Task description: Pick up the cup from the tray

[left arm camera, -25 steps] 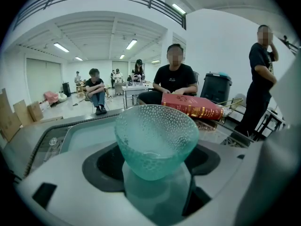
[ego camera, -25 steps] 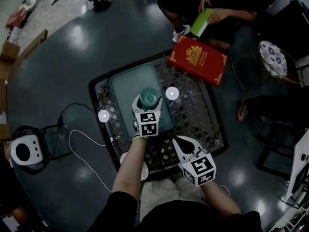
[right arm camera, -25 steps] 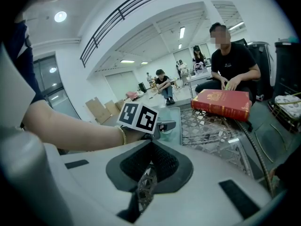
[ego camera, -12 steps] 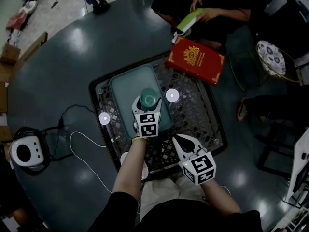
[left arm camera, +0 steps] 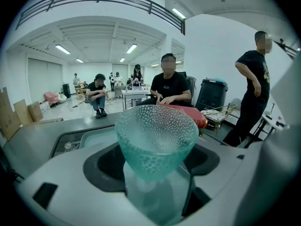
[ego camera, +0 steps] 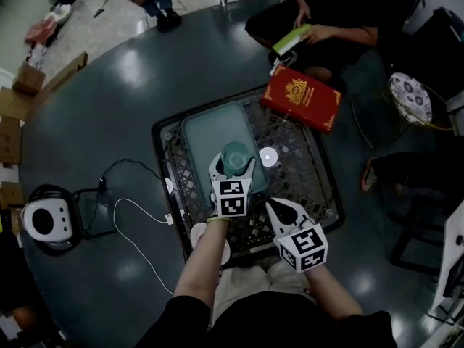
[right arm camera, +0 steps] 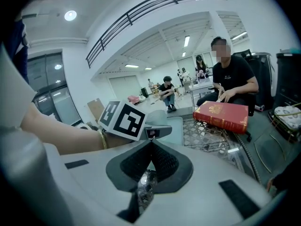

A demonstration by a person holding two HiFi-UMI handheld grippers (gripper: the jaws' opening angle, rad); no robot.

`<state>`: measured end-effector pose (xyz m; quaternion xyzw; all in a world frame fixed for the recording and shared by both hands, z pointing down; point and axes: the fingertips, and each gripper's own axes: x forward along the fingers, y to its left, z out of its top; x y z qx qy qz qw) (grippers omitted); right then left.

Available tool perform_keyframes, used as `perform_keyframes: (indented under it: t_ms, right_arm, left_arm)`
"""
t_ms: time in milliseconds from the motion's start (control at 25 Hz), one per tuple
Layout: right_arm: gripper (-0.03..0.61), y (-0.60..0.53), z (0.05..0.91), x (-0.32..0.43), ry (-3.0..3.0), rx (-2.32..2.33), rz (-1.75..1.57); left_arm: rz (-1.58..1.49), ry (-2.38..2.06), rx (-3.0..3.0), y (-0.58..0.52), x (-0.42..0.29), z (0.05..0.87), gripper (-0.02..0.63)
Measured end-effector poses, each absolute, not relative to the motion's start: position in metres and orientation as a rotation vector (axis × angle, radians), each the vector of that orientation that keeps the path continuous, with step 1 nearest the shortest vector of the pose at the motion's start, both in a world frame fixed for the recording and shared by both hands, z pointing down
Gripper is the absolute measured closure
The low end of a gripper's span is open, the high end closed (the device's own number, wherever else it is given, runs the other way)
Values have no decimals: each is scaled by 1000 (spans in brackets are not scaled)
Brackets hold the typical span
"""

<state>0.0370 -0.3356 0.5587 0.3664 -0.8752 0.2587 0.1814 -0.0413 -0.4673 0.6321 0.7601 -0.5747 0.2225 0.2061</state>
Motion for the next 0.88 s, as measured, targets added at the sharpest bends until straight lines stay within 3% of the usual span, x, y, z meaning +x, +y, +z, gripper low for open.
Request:
perform_keyframes:
  t_ms: [880]
  right_arm:
    - [569,-317,516,38,-2531,1039,579]
  left_arm:
    - [487,-1613,2115,-345,-48,527,241]
